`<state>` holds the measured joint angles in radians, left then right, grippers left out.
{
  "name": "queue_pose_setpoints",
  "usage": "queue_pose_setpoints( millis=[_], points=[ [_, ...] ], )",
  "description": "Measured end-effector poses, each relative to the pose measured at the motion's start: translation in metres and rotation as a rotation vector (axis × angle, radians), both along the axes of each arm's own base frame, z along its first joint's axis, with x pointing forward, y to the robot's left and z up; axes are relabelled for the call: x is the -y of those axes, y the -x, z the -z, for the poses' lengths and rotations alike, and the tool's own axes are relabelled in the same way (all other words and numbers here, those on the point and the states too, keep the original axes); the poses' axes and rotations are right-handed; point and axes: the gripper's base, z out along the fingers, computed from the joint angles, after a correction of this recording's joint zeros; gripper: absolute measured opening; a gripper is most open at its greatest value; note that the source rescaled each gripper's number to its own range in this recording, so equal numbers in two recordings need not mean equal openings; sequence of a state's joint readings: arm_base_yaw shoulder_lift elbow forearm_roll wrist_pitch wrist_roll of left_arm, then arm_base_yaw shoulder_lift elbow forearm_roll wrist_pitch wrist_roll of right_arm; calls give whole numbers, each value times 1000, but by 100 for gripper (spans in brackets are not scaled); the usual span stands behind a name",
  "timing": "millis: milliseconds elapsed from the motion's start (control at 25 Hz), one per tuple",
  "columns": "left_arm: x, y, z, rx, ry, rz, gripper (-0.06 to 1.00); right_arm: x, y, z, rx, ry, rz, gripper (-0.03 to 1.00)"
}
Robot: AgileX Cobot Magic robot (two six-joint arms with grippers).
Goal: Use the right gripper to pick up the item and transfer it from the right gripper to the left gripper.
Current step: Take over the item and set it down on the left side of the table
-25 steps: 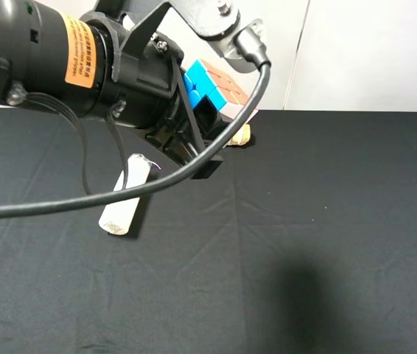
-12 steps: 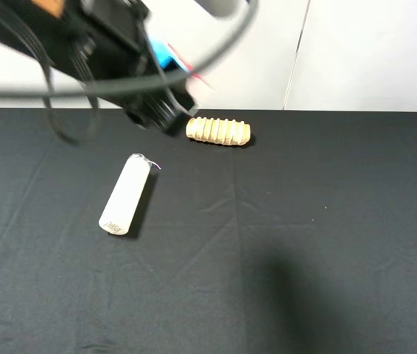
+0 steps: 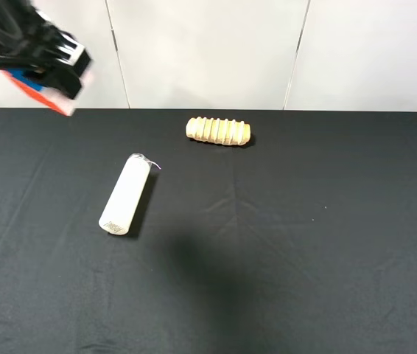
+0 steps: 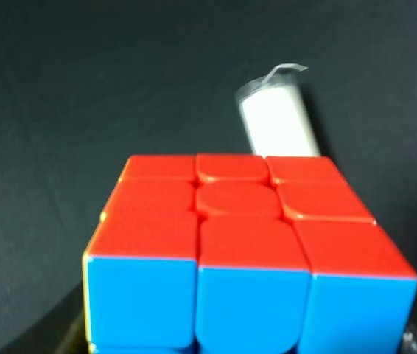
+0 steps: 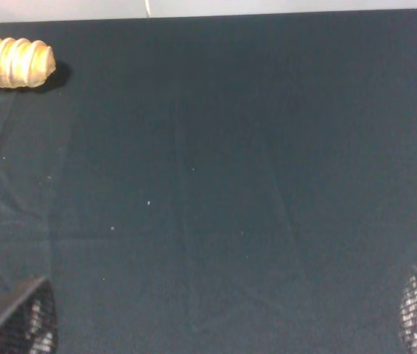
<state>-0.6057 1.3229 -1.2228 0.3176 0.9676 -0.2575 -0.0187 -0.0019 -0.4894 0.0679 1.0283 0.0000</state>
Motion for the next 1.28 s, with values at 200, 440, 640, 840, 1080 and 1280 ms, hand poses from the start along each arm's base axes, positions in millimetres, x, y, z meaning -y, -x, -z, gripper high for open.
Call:
queue_pose_setpoints(
  millis=[200, 440, 640, 840, 1080, 1280],
  points=[
    [-45, -22, 1, -35, 71, -120, 0, 0, 0, 0, 0, 0, 0, 100],
    [-79, -39, 11, -80, 82, -172, 0, 0, 0, 0, 0, 0, 0, 100],
    [-85, -64, 41, -166, 54, -182, 0, 0, 0, 0, 0, 0, 0, 100],
    [-81, -86, 79, -274, 32, -176, 0, 0, 0, 0, 0, 0, 0, 100],
    [-74, -103, 113, -340, 65, -150, 0, 0, 0, 0, 0, 0, 0, 100],
    [-71, -116, 138, -366, 66, -148, 0, 0, 0, 0, 0, 0, 0, 100]
  ],
)
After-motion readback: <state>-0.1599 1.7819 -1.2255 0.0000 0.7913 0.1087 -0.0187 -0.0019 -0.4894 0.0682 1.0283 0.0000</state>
